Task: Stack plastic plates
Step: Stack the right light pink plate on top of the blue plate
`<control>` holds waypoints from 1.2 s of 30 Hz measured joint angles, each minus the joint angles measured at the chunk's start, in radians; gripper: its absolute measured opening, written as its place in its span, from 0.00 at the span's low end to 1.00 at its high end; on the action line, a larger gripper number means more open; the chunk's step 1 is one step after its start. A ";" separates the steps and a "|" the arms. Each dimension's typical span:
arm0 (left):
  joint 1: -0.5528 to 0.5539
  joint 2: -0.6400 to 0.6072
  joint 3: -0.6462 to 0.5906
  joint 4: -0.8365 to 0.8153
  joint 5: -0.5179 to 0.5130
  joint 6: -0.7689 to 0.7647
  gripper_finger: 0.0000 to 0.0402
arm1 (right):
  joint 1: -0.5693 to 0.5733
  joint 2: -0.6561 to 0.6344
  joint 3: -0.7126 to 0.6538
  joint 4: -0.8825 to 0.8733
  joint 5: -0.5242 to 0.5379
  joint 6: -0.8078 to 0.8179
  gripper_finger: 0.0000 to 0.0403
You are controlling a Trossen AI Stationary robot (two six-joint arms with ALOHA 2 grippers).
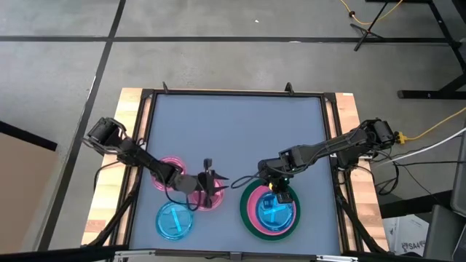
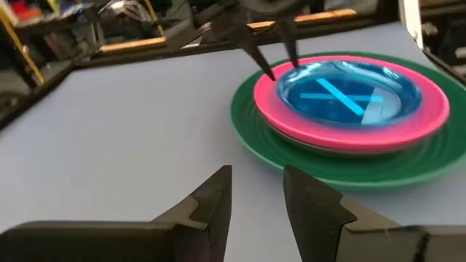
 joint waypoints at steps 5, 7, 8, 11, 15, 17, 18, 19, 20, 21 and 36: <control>0.031 0.000 0.024 -0.002 0.064 -0.050 0.29 | 0.000 0.000 0.000 0.000 0.000 0.000 0.28; 0.044 0.000 0.054 -0.004 0.102 -0.051 0.29 | 0.000 0.000 0.000 0.000 0.000 0.000 0.28; 0.050 0.000 0.074 -0.017 0.125 -0.050 0.29 | 0.000 -0.001 0.000 0.000 -0.001 -0.001 0.28; 0.068 0.000 0.151 -0.128 0.163 -0.044 0.29 | 0.000 -0.010 0.000 -0.002 -0.003 -0.020 0.28; 0.085 0.000 0.276 -0.355 0.185 -0.056 0.29 | 0.000 -0.043 0.000 -0.002 -0.002 -0.062 0.28; 0.092 0.000 0.334 -0.463 0.186 -0.090 0.29 | 0.000 -0.070 0.000 -0.002 0.000 -0.092 0.28; 0.094 0.000 0.359 -0.503 0.188 -0.109 0.29 | 0.000 -0.085 0.000 -0.003 0.010 -0.109 0.28; 0.097 0.000 0.384 -0.541 0.187 -0.129 0.29 | 0.000 -0.099 0.000 -0.003 0.022 -0.127 0.28; 0.099 0.000 0.405 -0.575 0.188 -0.150 0.29 | 0.000 -0.115 0.000 -0.004 0.041 -0.144 0.28; 0.101 0.000 0.423 -0.605 0.187 -0.176 0.29 | 0.000 -0.133 0.000 -0.007 0.060 -0.165 0.28; 0.104 0.000 0.468 -1.047 0.263 -0.612 0.29 | 0.000 -0.298 0.001 0.008 0.416 -0.523 0.28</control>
